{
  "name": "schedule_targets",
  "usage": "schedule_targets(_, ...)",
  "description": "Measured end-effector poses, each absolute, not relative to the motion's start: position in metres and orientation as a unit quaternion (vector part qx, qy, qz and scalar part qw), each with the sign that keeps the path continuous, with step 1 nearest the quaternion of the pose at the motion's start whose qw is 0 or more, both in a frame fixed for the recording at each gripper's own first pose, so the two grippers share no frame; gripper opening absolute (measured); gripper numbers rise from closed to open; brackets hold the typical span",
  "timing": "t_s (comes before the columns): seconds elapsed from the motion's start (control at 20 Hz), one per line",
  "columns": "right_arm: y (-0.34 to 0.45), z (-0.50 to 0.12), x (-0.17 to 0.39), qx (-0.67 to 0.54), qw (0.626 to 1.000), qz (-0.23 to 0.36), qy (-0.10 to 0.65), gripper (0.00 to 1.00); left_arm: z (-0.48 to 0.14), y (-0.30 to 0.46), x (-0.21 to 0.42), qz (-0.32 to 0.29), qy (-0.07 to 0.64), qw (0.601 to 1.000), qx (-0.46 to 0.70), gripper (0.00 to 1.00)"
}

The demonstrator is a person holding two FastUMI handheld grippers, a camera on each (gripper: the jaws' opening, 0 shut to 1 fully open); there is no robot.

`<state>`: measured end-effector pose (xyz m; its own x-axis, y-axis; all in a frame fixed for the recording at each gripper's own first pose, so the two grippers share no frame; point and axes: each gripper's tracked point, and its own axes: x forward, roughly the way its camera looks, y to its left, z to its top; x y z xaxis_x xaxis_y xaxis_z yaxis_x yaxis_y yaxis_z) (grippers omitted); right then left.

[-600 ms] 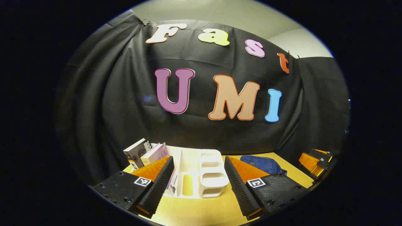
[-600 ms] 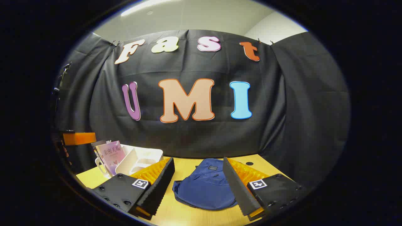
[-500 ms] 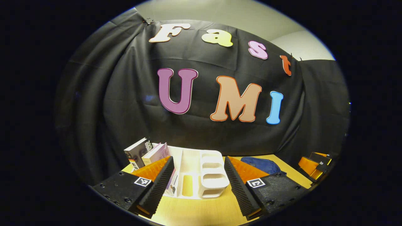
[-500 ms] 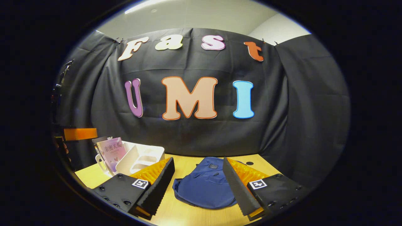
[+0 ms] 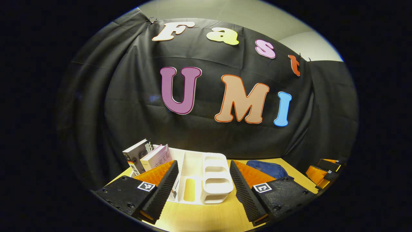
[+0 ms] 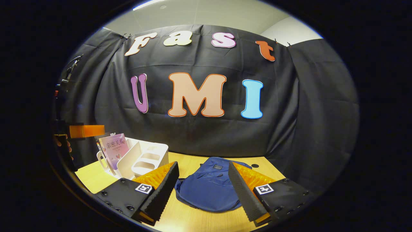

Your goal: Open the schoolbag, grab two books from the bookshelf and put them into the schoolbag.

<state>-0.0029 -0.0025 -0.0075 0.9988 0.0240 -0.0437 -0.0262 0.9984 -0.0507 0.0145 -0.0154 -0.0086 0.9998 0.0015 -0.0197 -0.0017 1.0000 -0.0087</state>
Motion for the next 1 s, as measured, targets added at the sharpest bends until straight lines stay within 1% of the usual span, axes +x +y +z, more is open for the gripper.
schedule_targets(0.1,-0.004,-0.009,-0.001,-0.023,0.999,0.013,0.026,0.95,-0.012,-0.018,0.017,0.0,0.016,1.0,-0.001,0.94)
schedule_targets(0.15,-0.006,-0.009,0.001,-0.018,0.999,0.012,0.027,0.99,-0.014,-0.019,0.017,0.001,0.015,1.0,0.001,0.94)
schedule_targets(0.2,-0.009,-0.008,0.003,-0.015,1.0,0.01,0.026,0.99,-0.014,-0.021,0.018,0.001,0.016,1.0,0.002,0.94)
schedule_targets(0.25,-0.013,-0.006,0.006,-0.013,1.0,0.008,0.024,0.96,-0.016,-0.022,0.018,0.002,0.018,1.0,0.004,0.94)
schedule_targets(0.6,-0.038,-0.008,0.009,-0.025,0.999,-0.007,0.025,0.96,-0.017,-0.028,0.014,0.009,0.021,1.0,0.013,0.94)
schedule_targets(0.75,-0.053,-0.026,0.011,-0.053,0.998,-0.013,0.043,0.96,-0.023,-0.027,0.01,0.016,0.03,0.999,0.022,0.94)
schedule_targets(0.8,-0.059,-0.033,0.013,-0.063,0.997,-0.014,0.048,0.99,-0.024,-0.026,0.008,0.02,0.032,0.999,0.026,0.94)
schedule_targets(0.85,-0.065,-0.038,0.015,-0.071,0.996,-0.016,0.052,1.0,-0.024,-0.026,0.006,0.022,0.033,0.999,0.028,0.94)
schedule_targets(0.9,-0.07,-0.044,0.016,-0.079,0.995,-0.017,0.055,0.96,-0.026,-0.027,0.004,0.023,0.035,0.999,0.03,0.94)
schedule_targets(1.0,-0.078,-0.057,0.019,-0.1,0.993,-0.018,0.062,0.95,-0.028,-0.026,0.0,0.028,0.037,0.998,0.033,0.94)
